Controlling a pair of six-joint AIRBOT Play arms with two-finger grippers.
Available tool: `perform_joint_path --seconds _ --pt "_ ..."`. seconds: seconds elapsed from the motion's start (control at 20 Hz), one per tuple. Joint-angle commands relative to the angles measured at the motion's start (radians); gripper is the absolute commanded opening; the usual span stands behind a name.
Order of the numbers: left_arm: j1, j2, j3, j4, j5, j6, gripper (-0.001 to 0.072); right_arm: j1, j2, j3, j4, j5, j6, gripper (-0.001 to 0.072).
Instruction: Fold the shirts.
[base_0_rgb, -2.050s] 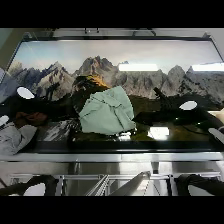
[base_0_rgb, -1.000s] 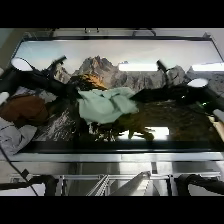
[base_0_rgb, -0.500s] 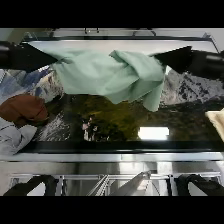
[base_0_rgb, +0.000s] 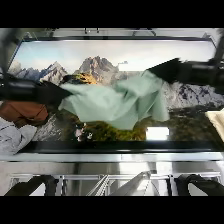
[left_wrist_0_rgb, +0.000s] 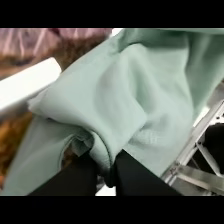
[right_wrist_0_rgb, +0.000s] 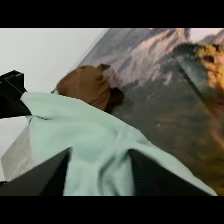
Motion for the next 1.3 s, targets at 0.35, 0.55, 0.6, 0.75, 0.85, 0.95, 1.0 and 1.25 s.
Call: perform_joint_path --seconds 0.35,0.55,0.6,0.75,0.85,0.95,1.0,1.25 --pt "0.247 -0.365 -0.118 0.099 -0.018 0.002 0.072 -0.175 -0.218 -0.06 -0.381 0.169 0.163 0.0485" --pt "0.257 -0.505 -0.117 0.085 0.003 0.018 0.072 -0.13 -0.219 -0.309 -0.393 0.034 0.132 0.0485" --pt "0.243 -0.539 -0.117 0.087 0.009 0.022 0.072 -0.109 -0.22 -0.361 -0.389 -0.023 0.132 0.0485" --pt "0.173 -0.616 -0.117 0.086 0.047 0.031 0.072 -0.017 -0.241 -0.427 -0.387 -0.125 0.132 0.0485" --pt "0.12 -0.647 -0.117 0.087 0.089 0.051 0.072 0.053 -0.265 -0.427 -0.351 -0.169 0.132 0.0483" --pt "0.074 -0.667 -0.111 0.088 0.119 0.059 0.072 0.117 -0.293 -0.426 -0.303 -0.222 0.131 0.0483" --pt "0.057 -0.675 -0.096 0.088 0.115 0.063 0.072 0.142 -0.307 -0.426 -0.275 -0.241 0.129 0.0483" --pt "0.002 -0.677 0.004 0.087 0.062 0.063 0.0702 0.167 -0.332 -0.425 -0.065 -0.291 -0.024 0.0182"
